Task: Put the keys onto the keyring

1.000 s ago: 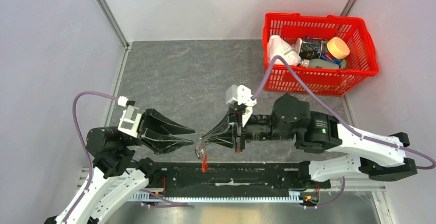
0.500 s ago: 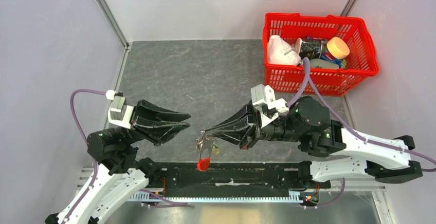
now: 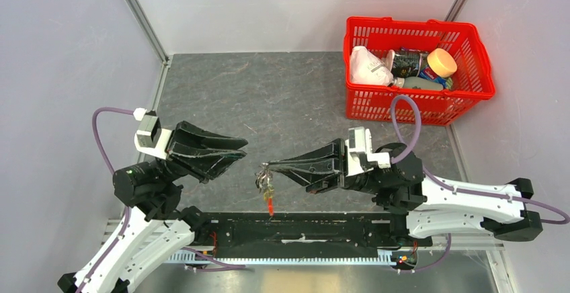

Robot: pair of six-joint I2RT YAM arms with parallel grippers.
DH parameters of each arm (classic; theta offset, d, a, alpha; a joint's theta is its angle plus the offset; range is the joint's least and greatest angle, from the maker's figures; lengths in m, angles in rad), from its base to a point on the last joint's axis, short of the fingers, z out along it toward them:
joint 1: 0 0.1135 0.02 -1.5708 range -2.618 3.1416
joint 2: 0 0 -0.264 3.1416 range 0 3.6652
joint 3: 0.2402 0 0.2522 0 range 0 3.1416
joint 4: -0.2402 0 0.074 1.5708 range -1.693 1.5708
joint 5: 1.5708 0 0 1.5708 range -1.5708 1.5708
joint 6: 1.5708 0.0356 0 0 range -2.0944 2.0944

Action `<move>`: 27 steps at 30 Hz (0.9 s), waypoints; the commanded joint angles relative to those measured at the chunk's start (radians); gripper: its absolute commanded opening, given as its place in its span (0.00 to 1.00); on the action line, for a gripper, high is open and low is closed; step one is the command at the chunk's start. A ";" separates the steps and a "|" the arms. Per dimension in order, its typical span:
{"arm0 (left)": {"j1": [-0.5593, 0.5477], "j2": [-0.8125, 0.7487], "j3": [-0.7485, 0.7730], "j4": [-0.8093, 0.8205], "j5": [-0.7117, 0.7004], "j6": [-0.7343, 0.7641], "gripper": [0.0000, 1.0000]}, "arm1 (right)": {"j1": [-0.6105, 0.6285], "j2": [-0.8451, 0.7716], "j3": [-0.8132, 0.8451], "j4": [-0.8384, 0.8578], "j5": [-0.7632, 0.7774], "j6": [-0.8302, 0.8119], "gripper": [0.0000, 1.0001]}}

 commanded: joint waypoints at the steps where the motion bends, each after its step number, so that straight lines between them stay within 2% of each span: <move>1: -0.002 0.014 0.052 0.059 -0.012 -0.039 0.36 | 0.001 -0.031 -0.047 0.298 0.032 -0.078 0.00; 12: -0.001 0.036 0.082 0.067 -0.010 -0.047 0.35 | 0.000 0.030 -0.040 0.538 -0.043 -0.157 0.00; 21: -0.002 0.083 0.137 0.076 -0.009 -0.040 0.35 | 0.001 0.118 -0.079 0.893 -0.030 -0.209 0.00; 27: -0.002 0.145 0.194 0.105 0.033 -0.018 0.35 | 0.001 0.156 -0.062 0.938 -0.032 -0.179 0.00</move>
